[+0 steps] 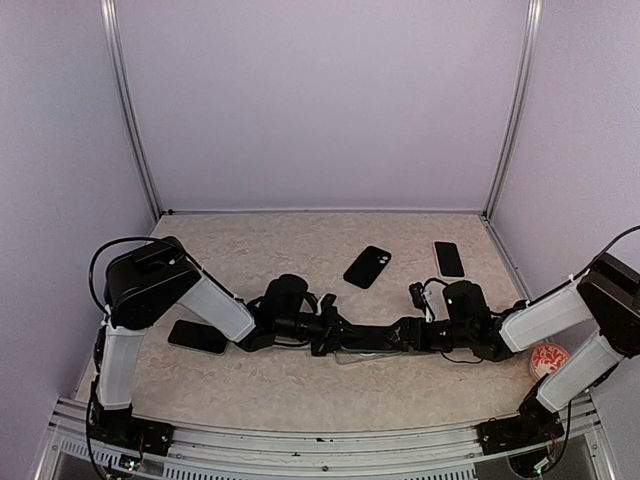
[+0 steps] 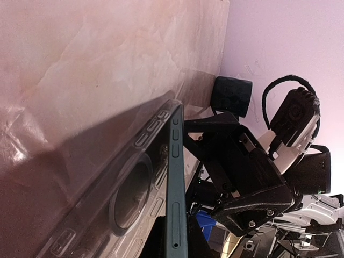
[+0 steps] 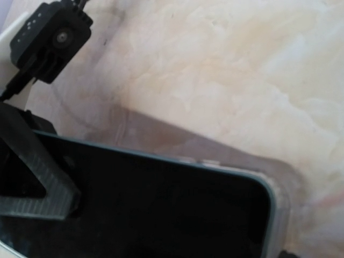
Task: Put the phone into the phone case
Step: Install the phone on the phone case.
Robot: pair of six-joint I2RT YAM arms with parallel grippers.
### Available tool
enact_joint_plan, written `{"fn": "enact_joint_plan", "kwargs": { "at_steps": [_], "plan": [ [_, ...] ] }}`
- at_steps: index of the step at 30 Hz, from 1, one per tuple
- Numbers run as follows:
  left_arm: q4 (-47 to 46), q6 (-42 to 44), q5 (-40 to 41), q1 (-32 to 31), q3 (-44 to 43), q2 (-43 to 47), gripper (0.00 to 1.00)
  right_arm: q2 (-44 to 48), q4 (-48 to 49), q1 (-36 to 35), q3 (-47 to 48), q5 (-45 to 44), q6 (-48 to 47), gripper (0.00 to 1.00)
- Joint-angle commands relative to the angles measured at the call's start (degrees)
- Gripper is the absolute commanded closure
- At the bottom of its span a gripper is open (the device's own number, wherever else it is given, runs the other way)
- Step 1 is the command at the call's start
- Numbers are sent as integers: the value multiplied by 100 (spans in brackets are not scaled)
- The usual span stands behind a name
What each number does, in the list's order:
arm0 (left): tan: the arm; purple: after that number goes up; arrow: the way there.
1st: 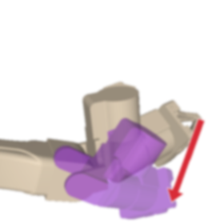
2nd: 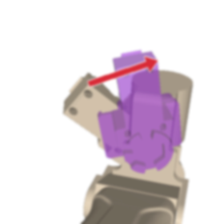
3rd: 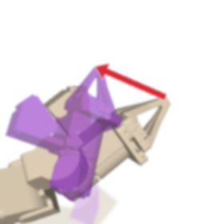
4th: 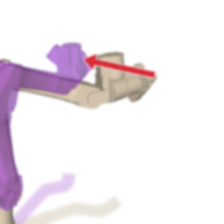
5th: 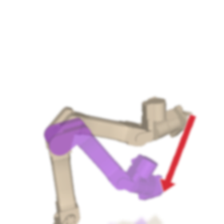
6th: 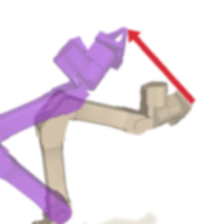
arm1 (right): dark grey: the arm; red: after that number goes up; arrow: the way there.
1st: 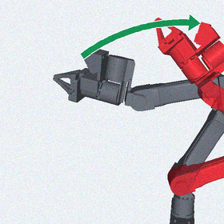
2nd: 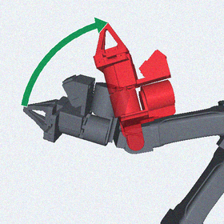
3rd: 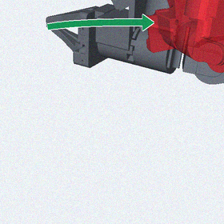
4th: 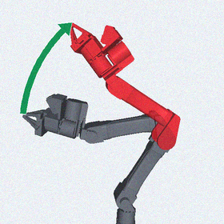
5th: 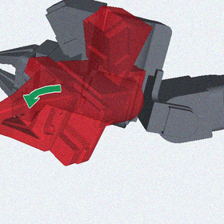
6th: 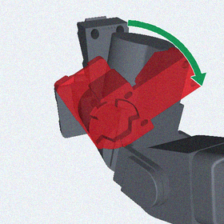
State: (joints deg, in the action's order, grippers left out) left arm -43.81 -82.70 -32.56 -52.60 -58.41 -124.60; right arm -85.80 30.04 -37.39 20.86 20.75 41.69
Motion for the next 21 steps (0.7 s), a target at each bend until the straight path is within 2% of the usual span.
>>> {"fn": "enact_joint_plan", "kwargs": {
  "at_steps": [1, 6, 11, 21],
  "plan": [
    [-331, -307, 122, -81, 98, -176, 100, -58, -44, -217, 137, 217, 89, 17],
    [-577, -282, -39, -112, -84, -340, 100, -182, 79, -307, 137, 296, 115, 18],
    [181, 401, -171, -187, -527, -511, 100, -220, 72, -313, 167, 313, 100, 18],
    [1078, 1251, 216, -32, -356, -391, 100, -209, -76, -310, 258, 272, 1, 18]
  ]
}}
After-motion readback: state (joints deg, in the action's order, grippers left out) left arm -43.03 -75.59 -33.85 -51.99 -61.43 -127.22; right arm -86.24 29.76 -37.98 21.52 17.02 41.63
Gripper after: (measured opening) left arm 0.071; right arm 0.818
